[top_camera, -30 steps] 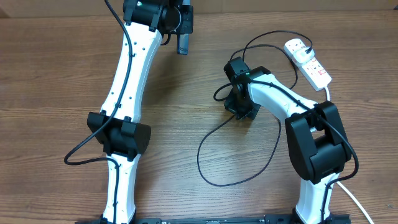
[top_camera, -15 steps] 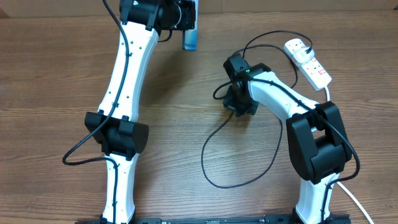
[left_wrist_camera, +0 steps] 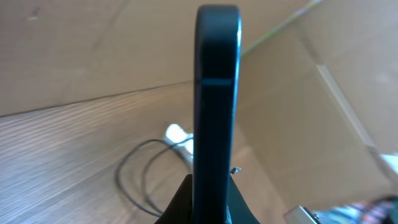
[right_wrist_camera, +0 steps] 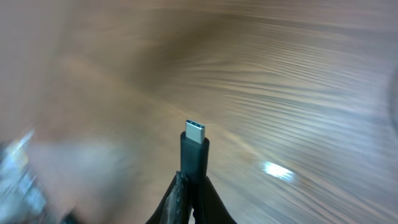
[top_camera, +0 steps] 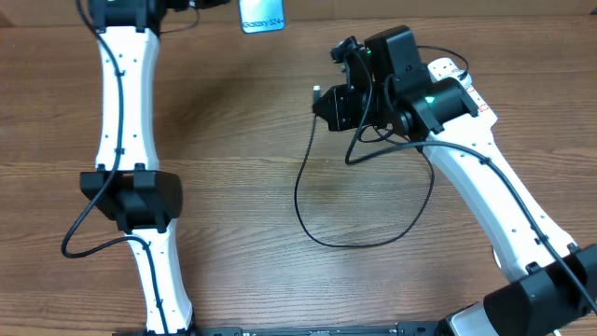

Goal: Plug charger to phone and switch on socket
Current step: 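Lift the plug with the right gripper toward the phone's bottom port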

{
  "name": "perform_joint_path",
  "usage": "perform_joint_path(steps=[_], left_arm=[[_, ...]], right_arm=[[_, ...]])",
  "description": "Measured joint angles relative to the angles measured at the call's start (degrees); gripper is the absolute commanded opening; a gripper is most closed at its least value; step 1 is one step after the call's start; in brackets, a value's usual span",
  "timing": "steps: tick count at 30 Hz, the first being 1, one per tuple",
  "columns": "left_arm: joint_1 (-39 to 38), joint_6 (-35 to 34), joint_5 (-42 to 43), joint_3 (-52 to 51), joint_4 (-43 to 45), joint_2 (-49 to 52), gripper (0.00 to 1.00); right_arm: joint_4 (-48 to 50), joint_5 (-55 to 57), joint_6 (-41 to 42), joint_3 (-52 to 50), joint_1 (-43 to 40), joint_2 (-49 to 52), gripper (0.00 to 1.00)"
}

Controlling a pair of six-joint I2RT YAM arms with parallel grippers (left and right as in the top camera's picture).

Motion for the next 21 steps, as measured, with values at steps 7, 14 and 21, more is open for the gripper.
perform_joint_path(steps=[7,14,21], left_arm=[[-0.04,-5.77,14.84,0.0,5.29,0.0,0.04],[-0.81,-8.55,19.74,0.0,5.4,0.0,0.04],[-1.4,-8.92,19.41,0.0,4.5,0.0,0.04]], right_arm=[[3.58,-15.45,-8.11,0.0,0.02,0.0,0.04],[9.6,-16.92,-6.88,0.0,0.02,0.0,0.04],[11.67,-8.7,-0.87,0.0,0.09,0.0,0.04]])
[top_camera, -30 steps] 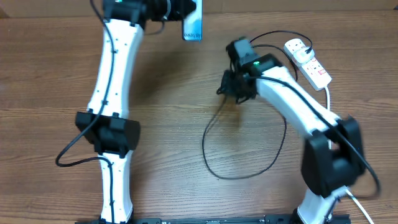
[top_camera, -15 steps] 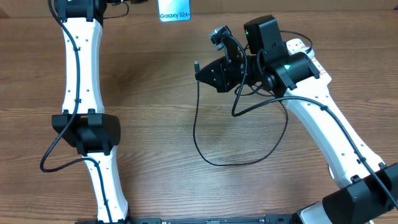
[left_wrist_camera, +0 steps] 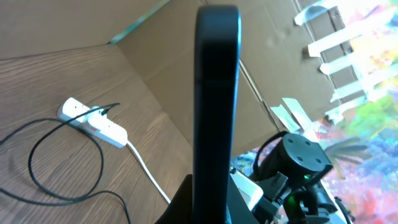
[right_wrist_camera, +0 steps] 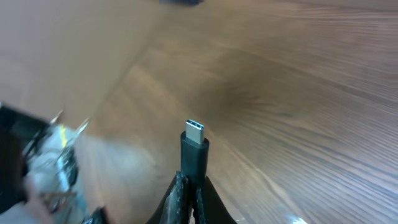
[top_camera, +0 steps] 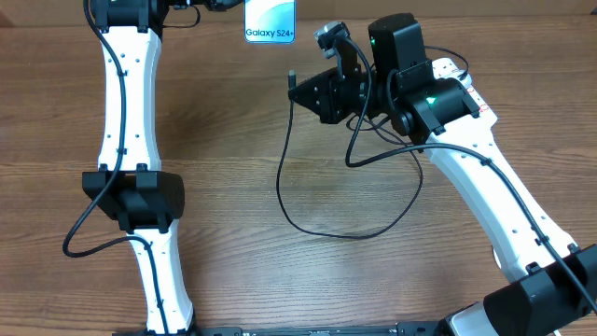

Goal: Plug charger to phone and switch on socket
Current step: 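Lift the plug with the right gripper toward the phone's bottom port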

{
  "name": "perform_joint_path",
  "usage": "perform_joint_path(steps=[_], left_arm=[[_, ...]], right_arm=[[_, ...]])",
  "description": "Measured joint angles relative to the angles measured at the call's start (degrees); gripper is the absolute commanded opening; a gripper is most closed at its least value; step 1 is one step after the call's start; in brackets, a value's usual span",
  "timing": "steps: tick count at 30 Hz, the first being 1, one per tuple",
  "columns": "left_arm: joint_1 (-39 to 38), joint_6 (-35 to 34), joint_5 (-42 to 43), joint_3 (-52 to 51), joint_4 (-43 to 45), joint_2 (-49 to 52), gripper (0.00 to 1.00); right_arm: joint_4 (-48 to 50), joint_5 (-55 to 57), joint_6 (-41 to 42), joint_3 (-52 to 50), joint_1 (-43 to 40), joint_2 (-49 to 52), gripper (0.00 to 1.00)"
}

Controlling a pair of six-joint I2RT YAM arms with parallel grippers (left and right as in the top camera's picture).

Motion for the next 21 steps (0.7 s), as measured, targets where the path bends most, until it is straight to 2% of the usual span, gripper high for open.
perform_joint_path(steps=[11,21], left_arm=[[-3.89,7.32,-11.65,0.0,-10.32,0.0,0.04],[-4.09,12.52,-15.63,0.0,-12.35,0.0,0.04]], right_arm=[[-0.87,15.82,2.99,0.0,5.73,0.0,0.04],[-2.23,18.78,3.43,0.0,7.1,0.0,0.04]])
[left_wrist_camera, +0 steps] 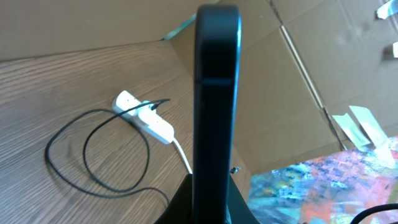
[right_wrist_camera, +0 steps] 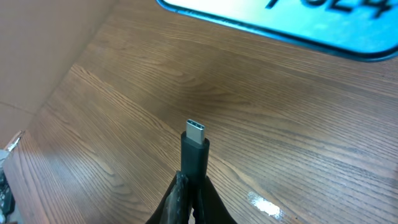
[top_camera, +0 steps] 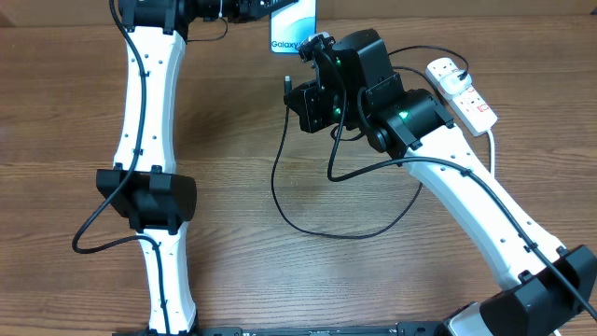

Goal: Plug charger to phone and switch on socket
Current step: 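Lift the plug with the right gripper toward the phone's bottom port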

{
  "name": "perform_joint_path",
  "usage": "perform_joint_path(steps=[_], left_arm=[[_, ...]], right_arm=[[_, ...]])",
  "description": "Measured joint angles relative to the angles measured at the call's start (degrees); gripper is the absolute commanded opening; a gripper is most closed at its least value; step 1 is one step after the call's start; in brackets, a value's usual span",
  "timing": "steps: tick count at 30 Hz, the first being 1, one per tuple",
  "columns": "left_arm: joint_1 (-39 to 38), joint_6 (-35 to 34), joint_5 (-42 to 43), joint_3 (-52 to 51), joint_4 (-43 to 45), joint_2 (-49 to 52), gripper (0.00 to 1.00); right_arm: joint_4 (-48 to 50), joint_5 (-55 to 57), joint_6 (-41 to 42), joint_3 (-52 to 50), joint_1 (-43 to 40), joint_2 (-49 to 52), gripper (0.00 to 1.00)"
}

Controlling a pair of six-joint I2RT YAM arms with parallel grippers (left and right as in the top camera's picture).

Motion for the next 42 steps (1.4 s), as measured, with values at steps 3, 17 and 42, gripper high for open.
perform_joint_path(steps=[3,17,42], left_arm=[[0.11,1.88,-0.42,0.0,-2.25,0.0,0.04],[0.37,4.31,3.45,0.0,-3.19,0.0,0.04],[0.37,4.96,5.88,0.0,-4.57,0.0,0.04]], right_arm=[[0.22,0.57,0.0,0.0,0.0,0.0,0.04],[1.05,1.42,0.0,0.0,0.0,0.0,0.04],[3.72,1.4,2.47,0.0,-1.29,0.0,0.04]])
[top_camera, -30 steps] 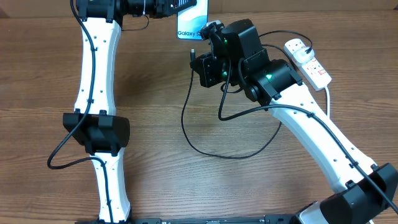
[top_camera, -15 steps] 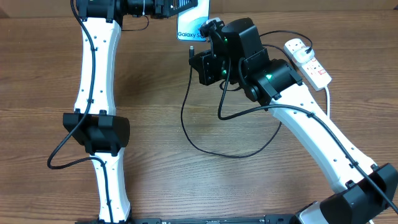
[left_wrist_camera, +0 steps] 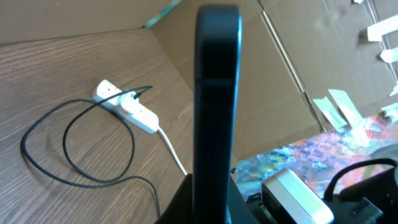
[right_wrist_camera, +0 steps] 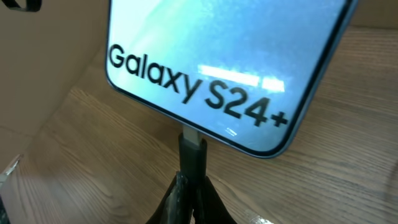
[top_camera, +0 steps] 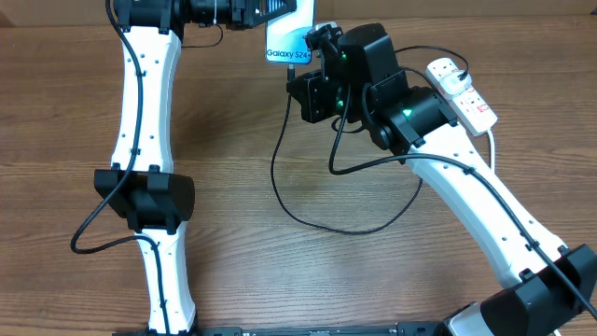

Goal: Plug charger to phone and switch on socket
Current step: 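Lift the plug with the right gripper toward the phone's bottom port, then push the USB-C plug up into the phone's port with the right gripper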

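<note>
A phone [top_camera: 288, 42] with a light blue "Galaxy S24+" screen hangs above the far middle of the table, held by my left gripper [top_camera: 252, 13]. From the left wrist it appears edge-on as a dark bar [left_wrist_camera: 217, 106], the gripper [left_wrist_camera: 208, 190] shut on it. My right gripper [right_wrist_camera: 191, 186] is shut on the black charger plug [right_wrist_camera: 192, 152], whose metal tip meets the bottom edge of the phone [right_wrist_camera: 224, 68]. The black cable [top_camera: 308, 210] loops over the table to the white socket strip [top_camera: 459, 86] at the far right.
Brown cardboard walls [left_wrist_camera: 261, 93] stand behind the wooden table [top_camera: 242, 252]. The socket strip [left_wrist_camera: 127, 106] and cable loop lie on the wood at the right side. Both white arms reach over the far half of the table.
The phone has come down and left toward the plug. The plug tip, which pointed at bare wood below the phone, now touches the phone's bottom edge.
First the phone was held at the far edge and my right gripper held the plug well to its right. Then phone and plug stood closer together. Then the phone's edge appeared above the plug, and now the tip is at the phone's bottom edge.
</note>
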{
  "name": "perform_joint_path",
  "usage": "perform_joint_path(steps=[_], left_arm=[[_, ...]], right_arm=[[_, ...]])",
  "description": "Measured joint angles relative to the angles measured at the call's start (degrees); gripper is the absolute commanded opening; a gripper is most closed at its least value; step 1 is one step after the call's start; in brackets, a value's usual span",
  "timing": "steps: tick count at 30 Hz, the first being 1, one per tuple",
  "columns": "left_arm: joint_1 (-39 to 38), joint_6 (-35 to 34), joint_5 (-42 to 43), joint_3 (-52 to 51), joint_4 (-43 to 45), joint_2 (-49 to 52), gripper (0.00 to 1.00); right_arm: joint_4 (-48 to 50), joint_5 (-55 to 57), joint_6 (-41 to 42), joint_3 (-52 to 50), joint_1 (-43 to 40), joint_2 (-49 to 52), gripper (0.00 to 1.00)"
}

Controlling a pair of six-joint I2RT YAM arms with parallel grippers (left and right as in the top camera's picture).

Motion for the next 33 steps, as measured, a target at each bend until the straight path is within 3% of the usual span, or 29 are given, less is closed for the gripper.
perform_joint_path(steps=[33], left_arm=[[0.0,0.74,3.65,0.0,1.46,0.0,0.04]], right_arm=[[1.2,-3.67,1.86,0.0,-0.26,0.0,0.04]])
